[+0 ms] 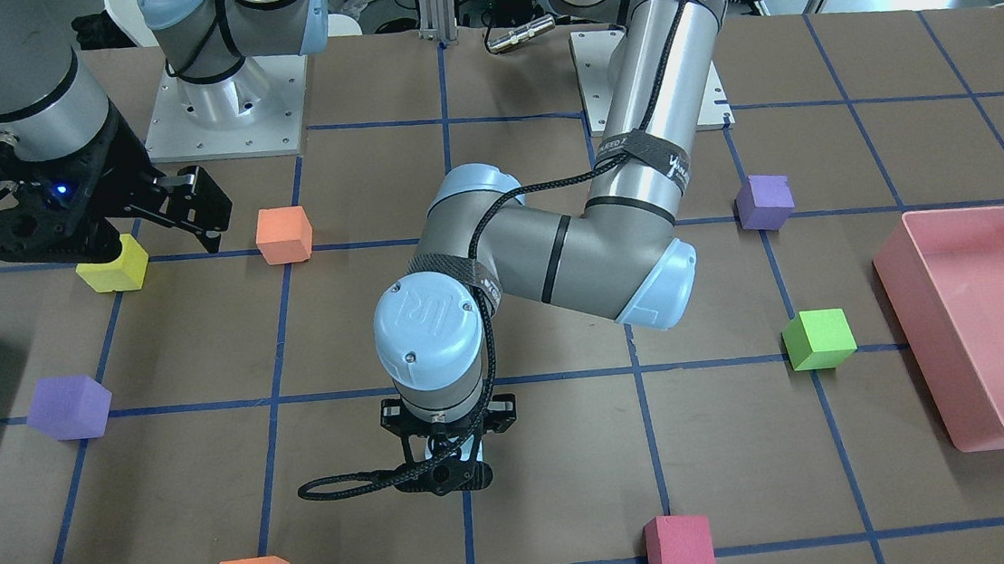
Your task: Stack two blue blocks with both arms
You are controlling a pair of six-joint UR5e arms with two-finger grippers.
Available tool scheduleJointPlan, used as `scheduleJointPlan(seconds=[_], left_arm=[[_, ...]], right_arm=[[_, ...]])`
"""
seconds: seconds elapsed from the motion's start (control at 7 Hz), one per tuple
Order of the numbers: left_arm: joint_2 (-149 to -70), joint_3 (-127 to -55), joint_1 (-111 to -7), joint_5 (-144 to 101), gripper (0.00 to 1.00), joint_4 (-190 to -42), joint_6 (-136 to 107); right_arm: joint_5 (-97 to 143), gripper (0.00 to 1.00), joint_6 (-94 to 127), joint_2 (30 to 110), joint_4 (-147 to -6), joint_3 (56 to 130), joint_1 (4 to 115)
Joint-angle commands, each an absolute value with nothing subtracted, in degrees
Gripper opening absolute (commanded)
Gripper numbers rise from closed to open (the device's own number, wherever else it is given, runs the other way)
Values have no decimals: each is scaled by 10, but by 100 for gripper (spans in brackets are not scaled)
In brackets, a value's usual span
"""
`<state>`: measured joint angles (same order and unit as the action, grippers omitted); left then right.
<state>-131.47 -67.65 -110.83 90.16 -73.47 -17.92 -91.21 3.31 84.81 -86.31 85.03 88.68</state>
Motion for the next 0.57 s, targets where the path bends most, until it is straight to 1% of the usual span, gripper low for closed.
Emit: scheduleJointPlan(seconds=[0.0,0.43], left_arm=[[-1320,-673,-1108,902,100,-735,-179],[-1318,-673,-1108,902,100,-737,-180]], right_arm=[[-911,100,33,848,-863,851,887],[-911,100,33,848,-863,850,887]])
